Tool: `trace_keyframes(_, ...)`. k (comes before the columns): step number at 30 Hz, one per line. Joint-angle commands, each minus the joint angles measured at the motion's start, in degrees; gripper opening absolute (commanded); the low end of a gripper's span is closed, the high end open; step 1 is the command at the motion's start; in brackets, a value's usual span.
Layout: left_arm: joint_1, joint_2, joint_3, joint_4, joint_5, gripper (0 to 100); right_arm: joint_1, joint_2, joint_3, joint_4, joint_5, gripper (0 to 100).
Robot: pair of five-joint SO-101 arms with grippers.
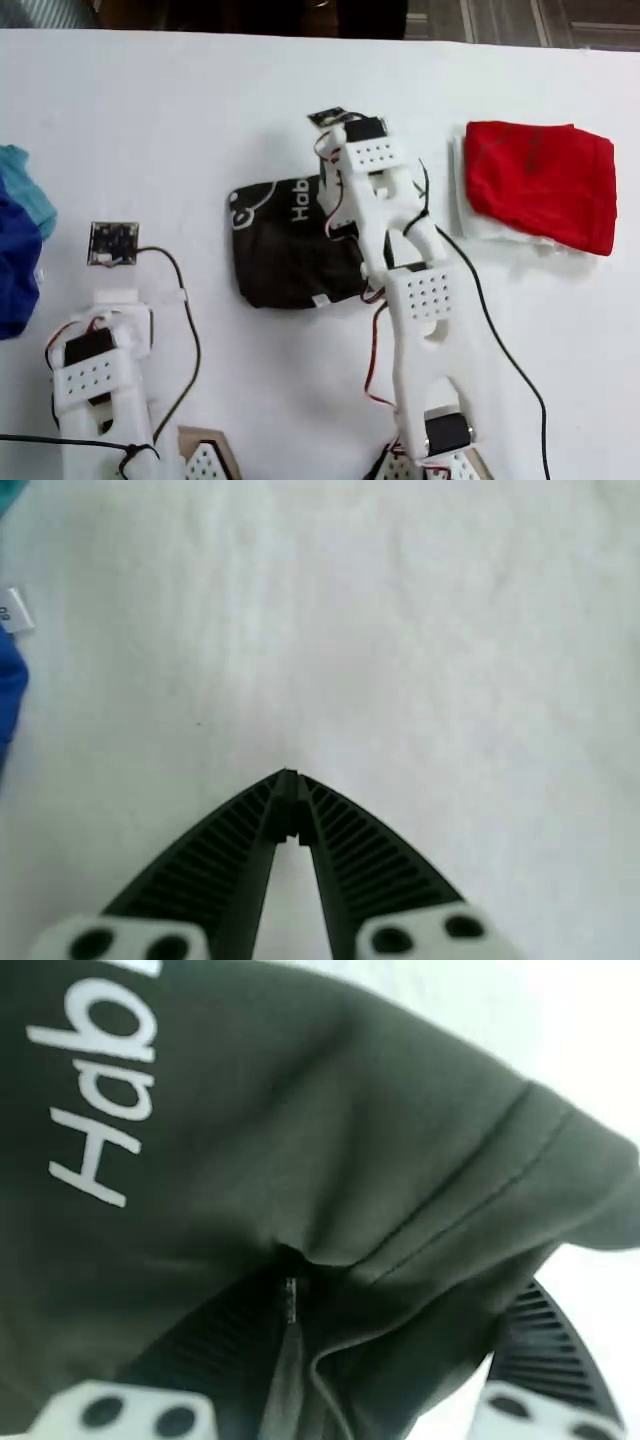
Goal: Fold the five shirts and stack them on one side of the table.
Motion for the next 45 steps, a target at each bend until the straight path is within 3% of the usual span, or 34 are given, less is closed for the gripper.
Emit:
trace_keyframes(1,0.0,-0.9,-0.1,-0.9,0.4,3,0.0,1.6,0.5,-0.4,-0.2,29.5)
trace_keyframes(3,0.0,-0.9,-0.1,-0.9,0.4,3,0.0,1.6,0.5,0.8,1.0,20.3)
trace_keyframes(5,0.0,-0.9,-0.1,-0.9,0.4,3,-0.2,1.7,0.5,1.2,3.8,0.8)
trace_keyframes(7,0.0,-0.9,-0.1,-0.9,0.4,3,0.0,1.5,0.6,1.5,4.3,5.5)
trace_keyframes(9,0.0,-0.9,-0.1,-0.9,0.4,3,0.3,1.3,-0.3,2.1,4.7,1.2)
trace_keyframes(13,0.0,-0.9,-0.1,-0.9,0.4,3,0.9,-2.6,-3.4,4.2,7.4,2.1)
trace_keyframes(17,0.0,-0.9,-0.1,-0.9,0.4,3,2.0,-11.8,-3.6,4.3,12.0,2.1)
trace_keyframes(24,0.0,-0.9,-0.1,-0.9,0.4,3,8.7,-28.4,-3.4,4.3,12.9,2.0)
trace_keyframes(34,0.0,-0.9,-0.1,-0.9,0.4,3,16.0,-46.6,4.7,4.2,25.7,2.0)
trace_keyframes(45,0.0,-0.9,-0.1,-0.9,0.4,3,29.4,-49.5,4.5,2.3,39.2,2.1)
